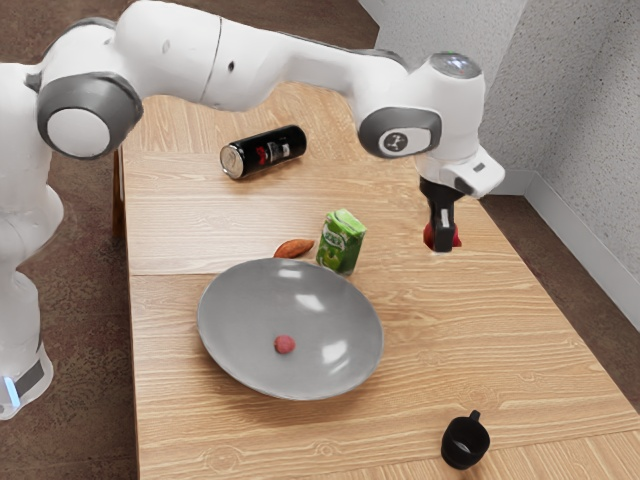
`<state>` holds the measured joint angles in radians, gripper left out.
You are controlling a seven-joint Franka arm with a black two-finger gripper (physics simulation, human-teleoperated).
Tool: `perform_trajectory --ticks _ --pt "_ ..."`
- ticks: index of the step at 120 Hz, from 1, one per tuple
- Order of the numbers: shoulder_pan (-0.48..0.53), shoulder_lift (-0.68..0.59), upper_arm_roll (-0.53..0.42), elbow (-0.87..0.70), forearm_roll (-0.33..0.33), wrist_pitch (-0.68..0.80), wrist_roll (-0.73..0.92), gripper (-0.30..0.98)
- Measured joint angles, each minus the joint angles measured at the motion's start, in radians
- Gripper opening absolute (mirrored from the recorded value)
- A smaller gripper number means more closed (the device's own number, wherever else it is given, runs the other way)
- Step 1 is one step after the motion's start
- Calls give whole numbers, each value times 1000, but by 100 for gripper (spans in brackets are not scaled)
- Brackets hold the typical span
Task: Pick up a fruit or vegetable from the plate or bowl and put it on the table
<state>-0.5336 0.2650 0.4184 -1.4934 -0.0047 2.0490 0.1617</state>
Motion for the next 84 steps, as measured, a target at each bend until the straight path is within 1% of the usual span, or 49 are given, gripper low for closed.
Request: perform_trajectory --ticks 3,7,11,16,24,34,38,44,57,62,66,71,77,80,84 --pt "115 67 -109 101 -16 -25 15 34" --pt "214 127 -206 179 -33 -54 34 33" --pt "276 164 -265 220 -46 -79 52 33" --pt "321 192 -307 244 -59 -104 73 33" --pt "355 225 -338 258 -75 -136 105 33" --pt "370 243 -350 263 -88 -163 142 34" --pt "373 248 -351 263 -101 -172 159 42" --pt "376 254 -348 263 -124 -183 187 50" --pt "376 248 -347 262 -148 -199 239 60" --pt "369 188 -349 221 -132 -203 251 62" --pt "345 95 -351 146 -95 -206 250 64" --pt "278 -84 -350 -22 -36 -225 226 65" --pt "187 -263 -336 -194 20 -272 181 66" --pt "140 -328 -330 -249 41 -296 158 66" --pt "93 -383 -324 -291 64 -327 127 67"
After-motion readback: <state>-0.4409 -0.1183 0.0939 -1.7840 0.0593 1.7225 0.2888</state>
